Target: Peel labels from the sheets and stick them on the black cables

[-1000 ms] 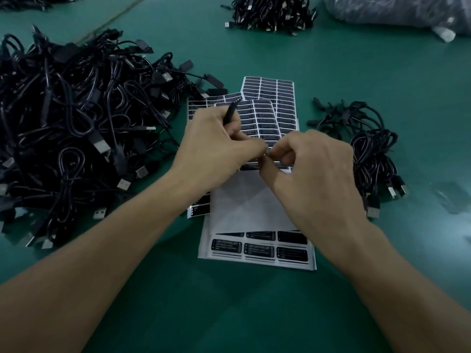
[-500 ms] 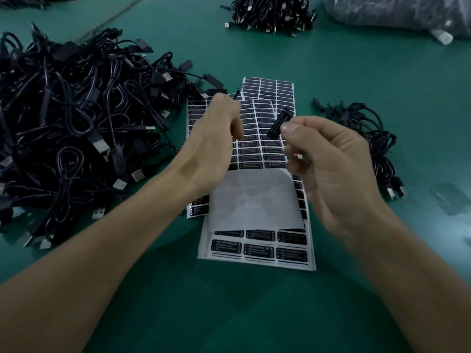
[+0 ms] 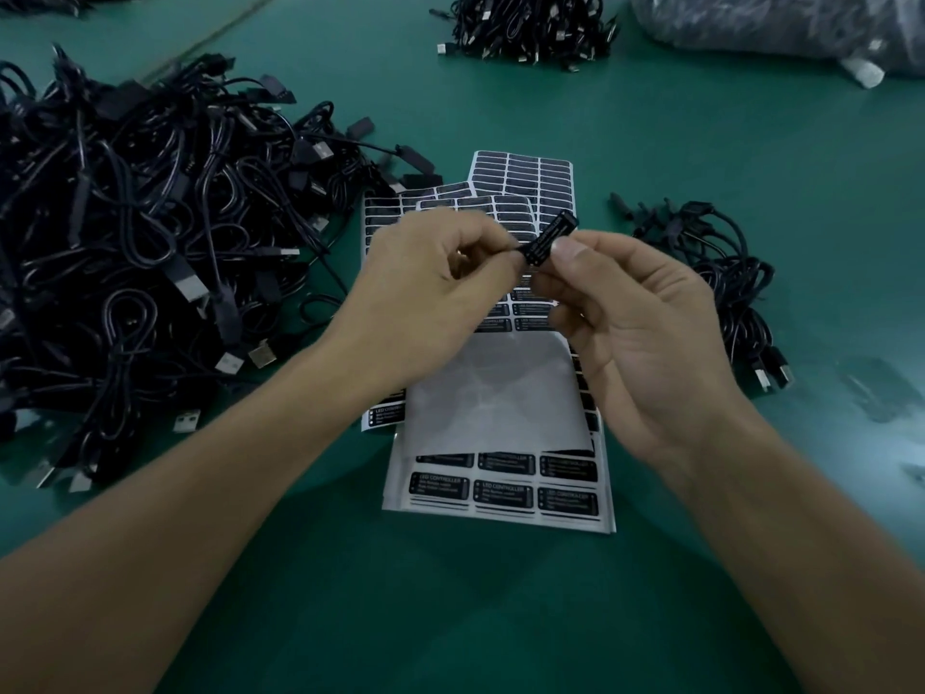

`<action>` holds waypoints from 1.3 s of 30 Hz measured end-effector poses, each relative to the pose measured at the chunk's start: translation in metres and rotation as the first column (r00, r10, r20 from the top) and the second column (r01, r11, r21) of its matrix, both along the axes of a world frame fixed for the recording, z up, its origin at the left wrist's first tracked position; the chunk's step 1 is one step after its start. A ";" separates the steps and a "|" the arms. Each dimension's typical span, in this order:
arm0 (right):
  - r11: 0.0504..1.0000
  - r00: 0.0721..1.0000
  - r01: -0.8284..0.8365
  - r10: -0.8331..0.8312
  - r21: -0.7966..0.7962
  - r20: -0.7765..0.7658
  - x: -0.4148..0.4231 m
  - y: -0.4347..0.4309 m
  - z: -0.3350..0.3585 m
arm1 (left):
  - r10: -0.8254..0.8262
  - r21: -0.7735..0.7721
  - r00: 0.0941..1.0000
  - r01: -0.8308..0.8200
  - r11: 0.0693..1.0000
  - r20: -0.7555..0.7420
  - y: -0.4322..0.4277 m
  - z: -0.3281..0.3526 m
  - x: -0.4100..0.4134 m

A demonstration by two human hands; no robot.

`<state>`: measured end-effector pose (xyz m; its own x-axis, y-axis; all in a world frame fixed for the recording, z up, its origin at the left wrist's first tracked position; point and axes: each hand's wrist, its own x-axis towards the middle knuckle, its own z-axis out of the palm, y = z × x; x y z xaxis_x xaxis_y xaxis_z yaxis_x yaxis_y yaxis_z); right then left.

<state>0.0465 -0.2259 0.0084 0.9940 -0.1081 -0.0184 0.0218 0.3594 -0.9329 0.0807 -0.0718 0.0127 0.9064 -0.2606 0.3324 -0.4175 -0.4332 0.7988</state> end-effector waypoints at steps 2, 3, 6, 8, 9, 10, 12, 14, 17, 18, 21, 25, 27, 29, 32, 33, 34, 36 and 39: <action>1.000 1.000 0.014 -0.014 0.008 -0.007 0.000 0.000 -0.001 | -0.023 -0.018 1.000 0.023 1.000 -0.013 0.002 -0.001 0.000; 1.000 1.000 0.017 -0.017 0.019 -0.008 0.000 0.000 -0.001 | -0.036 -0.024 0.999 0.035 0.999 -0.021 0.002 -0.001 0.001; 0.998 0.999 0.029 -0.028 0.051 -0.021 0.001 0.001 -0.001 | -0.086 -0.093 0.992 0.078 0.993 -0.088 0.005 -0.003 0.003; 0.997 0.999 0.047 -0.045 0.062 -0.031 0.002 0.002 -0.001 | -0.128 -0.149 0.980 0.106 0.983 -0.152 0.005 -0.004 0.004; 0.997 0.998 0.055 -0.053 0.057 -0.035 0.002 0.002 -0.001 | -0.142 -0.178 0.973 0.110 0.978 -0.181 0.004 -0.004 0.004; 0.997 0.997 0.065 -0.063 0.047 -0.039 0.001 0.002 -0.002 | -0.152 -0.211 0.966 0.108 0.972 -0.207 0.004 -0.005 0.004; 0.996 0.996 0.081 -0.079 0.027 -0.048 0.001 0.003 -0.003 | -0.163 -0.268 0.957 0.095 0.959 -0.242 0.003 -0.006 0.004; 0.996 0.995 0.087 -0.086 0.024 -0.047 0.002 0.003 -0.003 | -0.170 -0.295 0.950 0.089 0.951 -0.261 0.002 -0.008 0.004; 0.996 0.995 0.092 -0.091 0.022 -0.033 0.003 0.003 -0.004 | -0.192 -0.323 0.936 0.092 0.942 -0.294 0.002 -0.007 0.003; 0.996 0.996 0.089 -0.088 0.020 -0.027 0.004 0.003 -0.005 | -0.202 -0.335 0.930 0.094 0.937 -0.306 0.003 -0.006 0.002; 0.997 0.997 0.076 -0.076 0.009 -0.017 0.005 0.003 -0.006 | -0.209 -0.346 0.921 0.089 0.934 -0.329 0.003 -0.004 0.002; 0.997 0.997 0.074 -0.074 -0.006 -0.010 0.005 0.002 -0.008 | -0.191 -0.354 0.919 0.061 0.933 -0.344 0.003 -0.004 0.001; 0.997 0.997 0.079 -0.079 -0.027 -0.005 0.005 0.002 -0.008 | -0.188 -0.372 0.922 0.052 0.927 -0.340 0.002 -0.004 0.000; 0.995 0.997 0.081 -0.082 -0.055 0.001 0.005 0.003 -0.009 | -0.178 -0.381 0.926 0.040 0.924 -0.334 0.001 -0.005 0.000; 0.991 0.996 0.086 -0.085 -0.103 0.009 0.005 0.004 -0.010 | -0.163 -0.377 0.930 0.029 0.926 -0.330 0.001 -0.005 0.000; 0.989 0.996 0.089 -0.088 -0.115 0.012 0.006 0.004 -0.010 | -0.166 -0.378 0.929 0.030 0.925 -0.332 0.001 -0.004 0.001; 0.988 0.996 0.093 -0.092 -0.126 0.017 0.006 0.004 -0.010 | -0.173 -0.383 0.926 0.033 0.923 -0.336 0.001 -0.004 0.000; 0.984 0.995 0.100 -0.097 -0.147 0.025 0.006 0.003 -0.011 | -0.186 -0.393 0.921 0.039 0.919 -0.343 0.001 -0.004 0.000; 0.979 0.994 0.112 -0.107 -0.170 0.037 0.006 0.003 -0.012 | -0.194 -0.398 0.918 0.043 0.916 -0.346 0.001 -0.004 0.000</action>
